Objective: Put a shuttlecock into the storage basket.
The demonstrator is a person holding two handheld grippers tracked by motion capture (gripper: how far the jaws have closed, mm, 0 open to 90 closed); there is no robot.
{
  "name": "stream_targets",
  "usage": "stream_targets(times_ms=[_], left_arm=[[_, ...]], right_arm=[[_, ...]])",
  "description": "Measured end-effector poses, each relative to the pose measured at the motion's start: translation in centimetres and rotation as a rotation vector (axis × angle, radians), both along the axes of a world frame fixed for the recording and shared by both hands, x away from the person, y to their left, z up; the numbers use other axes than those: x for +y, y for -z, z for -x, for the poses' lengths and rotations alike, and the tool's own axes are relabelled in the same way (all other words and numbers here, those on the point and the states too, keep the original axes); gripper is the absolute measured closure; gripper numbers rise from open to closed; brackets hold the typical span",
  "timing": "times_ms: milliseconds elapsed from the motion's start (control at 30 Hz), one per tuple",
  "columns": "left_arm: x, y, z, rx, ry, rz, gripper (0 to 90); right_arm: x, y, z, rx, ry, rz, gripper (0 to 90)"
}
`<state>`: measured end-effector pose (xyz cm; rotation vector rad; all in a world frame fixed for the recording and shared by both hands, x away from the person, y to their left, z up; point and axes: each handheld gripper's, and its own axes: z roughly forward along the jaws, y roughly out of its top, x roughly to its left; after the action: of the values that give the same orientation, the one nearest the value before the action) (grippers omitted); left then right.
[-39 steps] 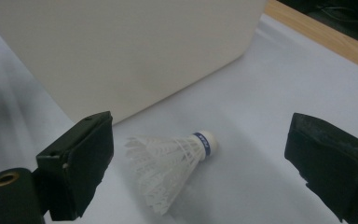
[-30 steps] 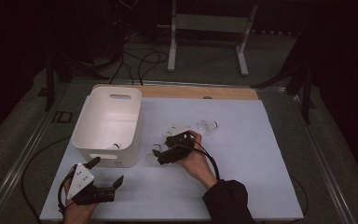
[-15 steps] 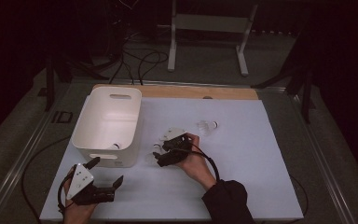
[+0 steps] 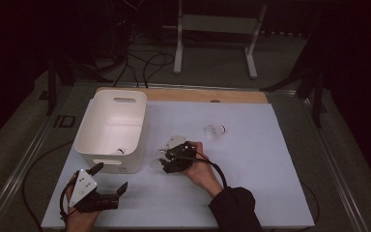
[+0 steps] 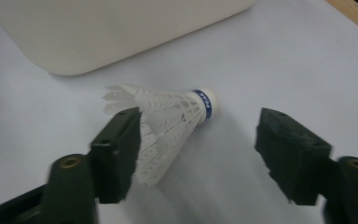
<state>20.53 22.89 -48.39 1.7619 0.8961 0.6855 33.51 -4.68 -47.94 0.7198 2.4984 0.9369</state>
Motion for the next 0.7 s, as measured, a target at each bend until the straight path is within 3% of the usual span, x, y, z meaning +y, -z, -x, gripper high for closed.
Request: stream_targets(times_ms=[233,700], left_arm=[[0.0,0.0,0.0,0.001,-0.001,-0.001,0.2],[0.0,0.0,0.0,0.001,0.0,-0.002,0.3]], right_arm=[[0.4,0.3,0.1,0.002,-0.026,0.024,43.5],[1.2,0.6,-0.9,0.0,0.04,0.046,65.7]])
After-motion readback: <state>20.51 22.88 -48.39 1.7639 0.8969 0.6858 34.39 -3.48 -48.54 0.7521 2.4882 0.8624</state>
